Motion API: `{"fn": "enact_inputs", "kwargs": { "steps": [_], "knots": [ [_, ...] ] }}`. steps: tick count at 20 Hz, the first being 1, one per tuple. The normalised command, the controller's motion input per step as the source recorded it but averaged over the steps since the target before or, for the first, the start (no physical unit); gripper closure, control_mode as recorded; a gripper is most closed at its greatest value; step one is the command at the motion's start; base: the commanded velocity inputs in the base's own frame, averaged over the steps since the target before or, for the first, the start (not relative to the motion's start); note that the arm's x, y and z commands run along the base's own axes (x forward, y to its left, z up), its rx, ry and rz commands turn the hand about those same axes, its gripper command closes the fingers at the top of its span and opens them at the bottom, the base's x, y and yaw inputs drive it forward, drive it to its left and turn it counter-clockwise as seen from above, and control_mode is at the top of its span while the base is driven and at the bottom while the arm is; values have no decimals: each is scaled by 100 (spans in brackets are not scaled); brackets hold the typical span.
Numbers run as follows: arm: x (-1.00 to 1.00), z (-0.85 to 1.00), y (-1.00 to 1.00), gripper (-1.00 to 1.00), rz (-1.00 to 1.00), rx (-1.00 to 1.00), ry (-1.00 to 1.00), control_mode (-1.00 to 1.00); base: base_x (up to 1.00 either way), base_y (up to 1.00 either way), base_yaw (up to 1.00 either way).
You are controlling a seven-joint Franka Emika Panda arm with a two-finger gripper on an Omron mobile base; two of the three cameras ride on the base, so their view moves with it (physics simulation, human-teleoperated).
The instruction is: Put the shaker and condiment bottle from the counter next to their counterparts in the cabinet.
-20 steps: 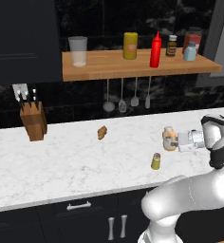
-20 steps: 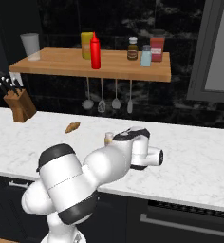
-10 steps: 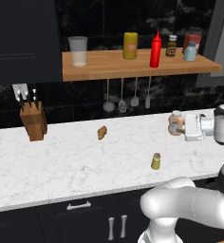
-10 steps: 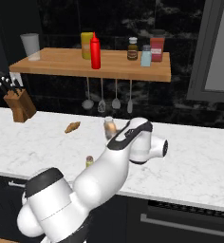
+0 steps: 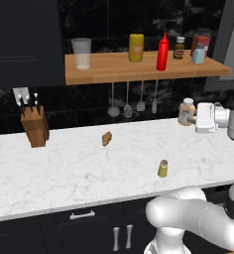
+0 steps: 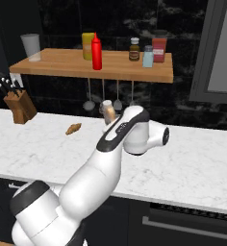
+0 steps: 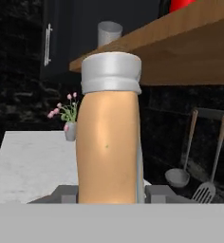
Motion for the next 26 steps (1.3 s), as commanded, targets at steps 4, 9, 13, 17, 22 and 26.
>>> {"fn": "enact_inputs", "kwargs": {
  "steps": [4, 9, 13, 17, 22, 26],
  "knots": [
    [0, 83, 6, 100, 0, 0, -1, -100, 0, 0, 0],
    [0, 79, 21, 100, 0, 0, 0, -100, 0, 0, 0],
    [0, 91, 8, 100, 0, 1, 0, -100, 0, 0, 0],
    [0, 79, 10, 100, 0, 0, 0, -100, 0, 0, 0],
    [0, 67, 22, 100, 0, 1, 0, -100, 0, 0, 0],
    [10, 22, 45, 100, 0, 0, 2, -100, 0, 0, 0]
  ]
}}
